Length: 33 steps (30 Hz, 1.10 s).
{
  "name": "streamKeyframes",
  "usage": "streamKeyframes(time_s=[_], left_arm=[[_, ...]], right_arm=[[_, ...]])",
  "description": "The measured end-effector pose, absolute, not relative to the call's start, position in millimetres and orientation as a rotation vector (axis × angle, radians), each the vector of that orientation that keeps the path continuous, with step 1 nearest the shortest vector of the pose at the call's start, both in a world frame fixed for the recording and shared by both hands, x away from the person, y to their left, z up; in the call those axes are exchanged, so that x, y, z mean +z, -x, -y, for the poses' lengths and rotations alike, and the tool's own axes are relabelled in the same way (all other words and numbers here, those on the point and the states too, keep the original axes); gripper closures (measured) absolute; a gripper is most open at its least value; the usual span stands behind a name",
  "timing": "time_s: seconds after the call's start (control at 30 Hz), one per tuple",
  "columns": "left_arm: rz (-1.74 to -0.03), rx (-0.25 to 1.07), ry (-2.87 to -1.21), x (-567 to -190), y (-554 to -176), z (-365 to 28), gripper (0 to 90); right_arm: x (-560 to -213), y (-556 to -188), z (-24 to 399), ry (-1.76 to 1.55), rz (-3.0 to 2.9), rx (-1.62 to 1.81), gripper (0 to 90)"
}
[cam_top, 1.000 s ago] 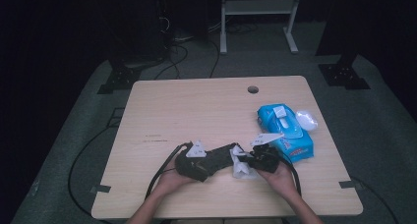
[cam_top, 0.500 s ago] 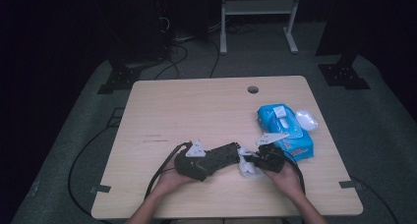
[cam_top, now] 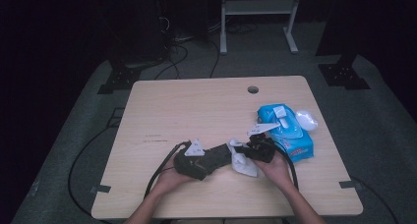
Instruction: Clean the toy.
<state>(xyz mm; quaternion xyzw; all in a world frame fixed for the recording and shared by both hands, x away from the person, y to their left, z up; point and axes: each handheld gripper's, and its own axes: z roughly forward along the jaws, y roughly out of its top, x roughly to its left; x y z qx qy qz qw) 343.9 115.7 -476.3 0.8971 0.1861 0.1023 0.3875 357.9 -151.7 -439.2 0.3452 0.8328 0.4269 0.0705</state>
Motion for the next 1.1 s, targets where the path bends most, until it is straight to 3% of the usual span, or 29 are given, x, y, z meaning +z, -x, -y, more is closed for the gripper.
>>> streamKeyframes(time_s=[0.33,0.57,1.1], left_arm=[[-0.459,0.245,-2.28,-477,-343,-114,23.8],[-0.467,0.23,-2.271,-477,-344,-115,23.8],[-0.579,0.035,-2.199,-469,-354,-125,14.6]], right_arm=[[-446,-358,173,-1.089,-2.535,1.2,82.7],[-441,-352,154,-1.009,-2.635,1.253,82.7],[-452,-349,161,-1.03,-2.646,1.343,83.6]])
